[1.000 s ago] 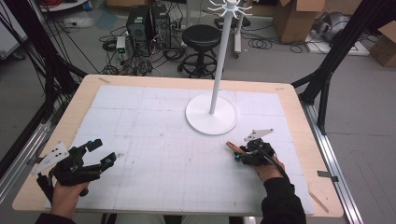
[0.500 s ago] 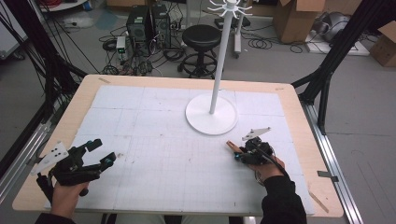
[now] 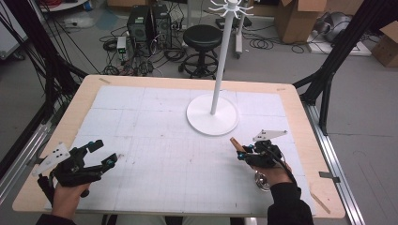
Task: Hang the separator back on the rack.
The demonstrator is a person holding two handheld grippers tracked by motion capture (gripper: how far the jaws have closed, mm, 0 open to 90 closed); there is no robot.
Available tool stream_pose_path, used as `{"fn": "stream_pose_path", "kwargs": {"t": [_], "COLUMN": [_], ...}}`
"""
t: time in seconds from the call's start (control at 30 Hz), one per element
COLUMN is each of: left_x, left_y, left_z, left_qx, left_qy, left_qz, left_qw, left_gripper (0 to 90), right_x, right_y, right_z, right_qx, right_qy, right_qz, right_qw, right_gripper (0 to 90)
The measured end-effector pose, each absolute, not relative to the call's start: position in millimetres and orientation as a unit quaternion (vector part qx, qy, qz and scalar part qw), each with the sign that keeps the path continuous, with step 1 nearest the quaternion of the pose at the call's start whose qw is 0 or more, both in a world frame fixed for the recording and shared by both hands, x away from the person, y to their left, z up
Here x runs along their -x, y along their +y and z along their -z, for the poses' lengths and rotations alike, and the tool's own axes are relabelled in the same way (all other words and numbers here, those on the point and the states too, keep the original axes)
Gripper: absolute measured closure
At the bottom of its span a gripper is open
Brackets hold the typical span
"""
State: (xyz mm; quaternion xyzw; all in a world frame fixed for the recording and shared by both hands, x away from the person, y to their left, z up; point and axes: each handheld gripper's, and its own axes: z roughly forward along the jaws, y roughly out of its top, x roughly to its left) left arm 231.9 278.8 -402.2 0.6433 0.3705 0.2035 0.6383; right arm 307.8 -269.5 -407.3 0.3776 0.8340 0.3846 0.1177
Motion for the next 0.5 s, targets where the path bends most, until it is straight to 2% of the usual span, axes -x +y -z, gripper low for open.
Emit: {"fn": "stream_pose_path", "kwargs": {"t": [0.5], "left_x": [-231.0], "left_y": [276.0], "left_z": [401.4], "left_qx": [-0.644], "left_qy": [0.37], "left_qz": [-0.201], "left_qw": [0.639], "left_gripper": [16.7], "right_x": [-287.6], "right_y": [-272.5], "right_z": [387.6], "right_qx": [-0.356], "right_qy": [0.789], "right_qz": [-0.489], "right_qw": [0.102], "right_gripper": [67.2]}}
